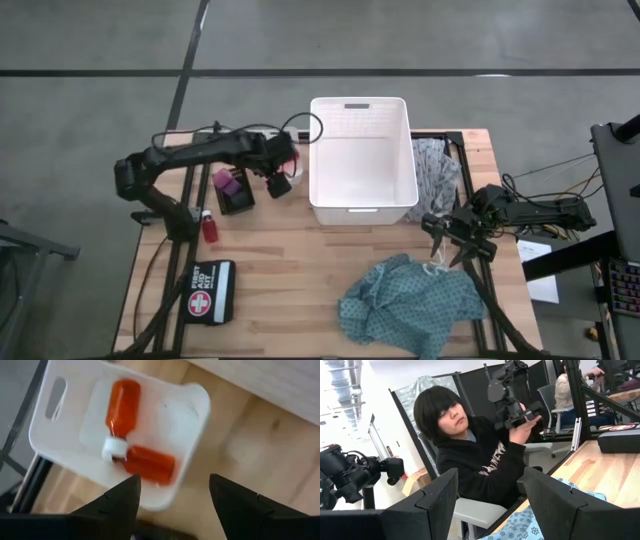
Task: Pick & Place Medicine items
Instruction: Put the red pill bottle into the white bin
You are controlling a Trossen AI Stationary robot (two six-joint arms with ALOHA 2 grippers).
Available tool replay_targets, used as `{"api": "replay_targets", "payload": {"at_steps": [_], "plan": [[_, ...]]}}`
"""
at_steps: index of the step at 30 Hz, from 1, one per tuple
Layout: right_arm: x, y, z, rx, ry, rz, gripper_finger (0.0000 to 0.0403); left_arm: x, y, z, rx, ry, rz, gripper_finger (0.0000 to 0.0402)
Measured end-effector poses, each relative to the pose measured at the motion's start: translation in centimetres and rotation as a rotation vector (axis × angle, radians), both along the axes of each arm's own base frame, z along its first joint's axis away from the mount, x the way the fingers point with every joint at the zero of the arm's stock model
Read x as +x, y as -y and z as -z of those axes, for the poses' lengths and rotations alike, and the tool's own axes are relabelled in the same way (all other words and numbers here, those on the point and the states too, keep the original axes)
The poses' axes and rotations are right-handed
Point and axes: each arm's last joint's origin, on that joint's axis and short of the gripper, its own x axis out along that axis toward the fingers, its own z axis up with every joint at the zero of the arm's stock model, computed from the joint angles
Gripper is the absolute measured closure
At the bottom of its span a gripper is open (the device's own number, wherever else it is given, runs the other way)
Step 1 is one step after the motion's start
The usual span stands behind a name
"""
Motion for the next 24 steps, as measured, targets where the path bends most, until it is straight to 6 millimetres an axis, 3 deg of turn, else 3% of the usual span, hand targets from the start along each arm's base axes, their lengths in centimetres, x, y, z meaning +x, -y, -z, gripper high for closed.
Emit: {"api": "replay_targets", "payload": {"at_steps": [10, 17, 24], "plan": [[0.0, 0.0, 0.0, 0.000, 0.000, 0.000, 0.0179, -1.9, 4.8, -1.4, -0.048, -0.087, -0.112, 0.0163], [0.0, 0.0, 0.0, 0.000, 0.000, 0.000, 0.0179, -3.5, 6.6, -1.5, 0.007, -0.117, -0.528, 0.0162], [0.0, 0.0, 0.0, 0.000, 0.000, 0.000, 0.0179, -4.9, 7.8, -0.4, 0.037, -0.204, -0.695, 0.0163]]}}
